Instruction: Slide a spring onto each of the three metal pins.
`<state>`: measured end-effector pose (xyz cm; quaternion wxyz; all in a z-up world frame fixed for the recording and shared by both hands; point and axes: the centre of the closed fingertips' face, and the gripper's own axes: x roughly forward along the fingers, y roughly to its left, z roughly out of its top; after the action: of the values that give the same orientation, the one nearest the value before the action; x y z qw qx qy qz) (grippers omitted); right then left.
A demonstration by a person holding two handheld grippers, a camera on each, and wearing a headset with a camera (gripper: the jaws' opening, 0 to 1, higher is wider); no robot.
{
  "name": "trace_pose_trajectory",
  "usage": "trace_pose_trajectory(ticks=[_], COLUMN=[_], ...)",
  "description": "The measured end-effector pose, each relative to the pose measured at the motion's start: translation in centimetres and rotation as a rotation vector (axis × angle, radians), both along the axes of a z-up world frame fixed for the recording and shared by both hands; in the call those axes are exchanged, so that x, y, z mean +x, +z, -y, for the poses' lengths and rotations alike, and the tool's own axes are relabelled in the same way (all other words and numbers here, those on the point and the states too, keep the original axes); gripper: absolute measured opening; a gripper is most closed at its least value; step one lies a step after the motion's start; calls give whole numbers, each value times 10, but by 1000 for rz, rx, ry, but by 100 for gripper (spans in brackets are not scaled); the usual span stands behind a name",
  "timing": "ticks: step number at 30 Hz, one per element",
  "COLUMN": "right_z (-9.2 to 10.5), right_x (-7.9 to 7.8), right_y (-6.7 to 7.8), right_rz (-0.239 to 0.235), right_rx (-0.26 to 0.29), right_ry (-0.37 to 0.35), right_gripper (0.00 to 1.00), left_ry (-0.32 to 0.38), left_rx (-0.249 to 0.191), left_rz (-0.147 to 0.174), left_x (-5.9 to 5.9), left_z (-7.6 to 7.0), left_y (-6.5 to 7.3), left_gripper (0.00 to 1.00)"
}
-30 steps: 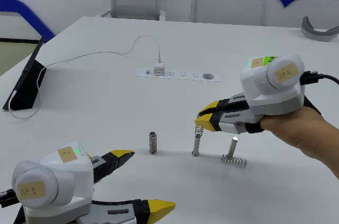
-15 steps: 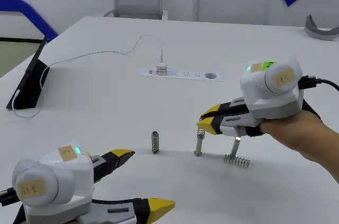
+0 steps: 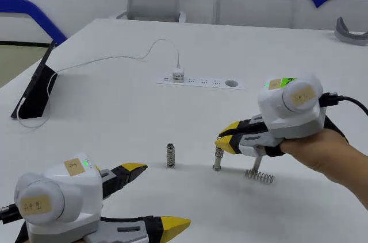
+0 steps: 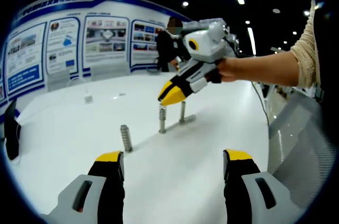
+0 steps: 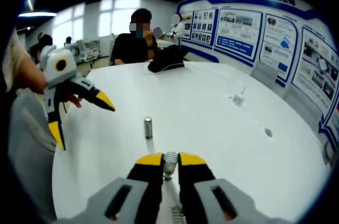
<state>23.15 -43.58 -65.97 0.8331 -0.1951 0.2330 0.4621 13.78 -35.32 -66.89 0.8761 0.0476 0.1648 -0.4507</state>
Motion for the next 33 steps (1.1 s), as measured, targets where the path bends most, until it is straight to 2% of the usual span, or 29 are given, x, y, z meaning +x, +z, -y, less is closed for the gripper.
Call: trace_pose_trajectory(ticks=[25, 33], right_z=[-1, 0], right_x=[1, 0], right_y=[-26, -31], right_rz=[-34, -52], right_rx=[-54, -51], right_ry=[-3, -12], right_gripper=[12, 12], left_ry=[10, 11], left_rx=[-8, -10], left_rz=[-2, -3], left_x=[0, 1], left_z=[-3, -4], left_y=[-1, -2], left_gripper=[77, 77])
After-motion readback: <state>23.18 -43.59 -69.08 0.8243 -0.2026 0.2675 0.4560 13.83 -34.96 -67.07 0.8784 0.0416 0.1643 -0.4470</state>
